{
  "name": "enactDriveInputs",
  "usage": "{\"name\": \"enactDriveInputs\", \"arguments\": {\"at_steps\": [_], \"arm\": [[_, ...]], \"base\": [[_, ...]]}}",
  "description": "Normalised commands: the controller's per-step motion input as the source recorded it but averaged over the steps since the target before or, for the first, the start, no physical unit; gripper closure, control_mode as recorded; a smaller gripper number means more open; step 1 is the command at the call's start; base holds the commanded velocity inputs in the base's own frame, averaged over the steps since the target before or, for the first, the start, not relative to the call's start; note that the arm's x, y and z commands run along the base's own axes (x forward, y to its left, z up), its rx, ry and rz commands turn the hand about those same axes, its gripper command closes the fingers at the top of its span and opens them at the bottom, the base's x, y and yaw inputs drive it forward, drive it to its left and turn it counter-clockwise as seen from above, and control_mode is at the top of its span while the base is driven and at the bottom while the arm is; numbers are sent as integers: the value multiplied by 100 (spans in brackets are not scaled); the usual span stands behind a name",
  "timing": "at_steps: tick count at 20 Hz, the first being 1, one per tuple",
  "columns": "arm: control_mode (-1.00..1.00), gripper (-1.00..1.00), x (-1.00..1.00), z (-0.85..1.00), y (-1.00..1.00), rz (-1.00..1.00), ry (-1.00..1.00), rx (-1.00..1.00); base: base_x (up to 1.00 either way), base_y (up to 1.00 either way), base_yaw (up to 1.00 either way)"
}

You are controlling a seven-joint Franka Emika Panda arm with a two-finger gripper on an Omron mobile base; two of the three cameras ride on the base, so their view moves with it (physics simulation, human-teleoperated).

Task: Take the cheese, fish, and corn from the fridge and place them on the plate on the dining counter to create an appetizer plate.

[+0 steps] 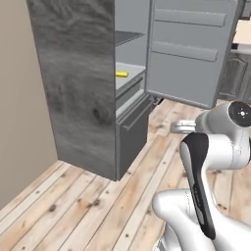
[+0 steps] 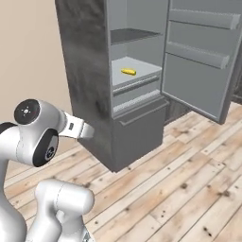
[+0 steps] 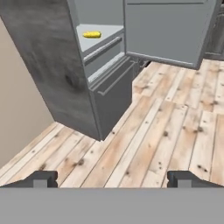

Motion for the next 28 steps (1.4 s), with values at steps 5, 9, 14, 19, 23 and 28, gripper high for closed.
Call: {"name": "enactDriveInputs", "arguments": {"at_steps": [5,9,14,19,23,28], "arm": [[100,-100,0,0,0,0,0,0],[100,-100,0,0,0,0,0,0],[100,-100,0,0,0,0,0,0],[100,-100,0,0,0,0,0,0],[100,-100,0,0,0,0,0,0],[100,-100,0,0,0,0,0,0]], "base": [[91,-74,14],[86,-64,16],[86,-49,22],[83,-22,31],[90,-7,41],[77,-29,43]]}}
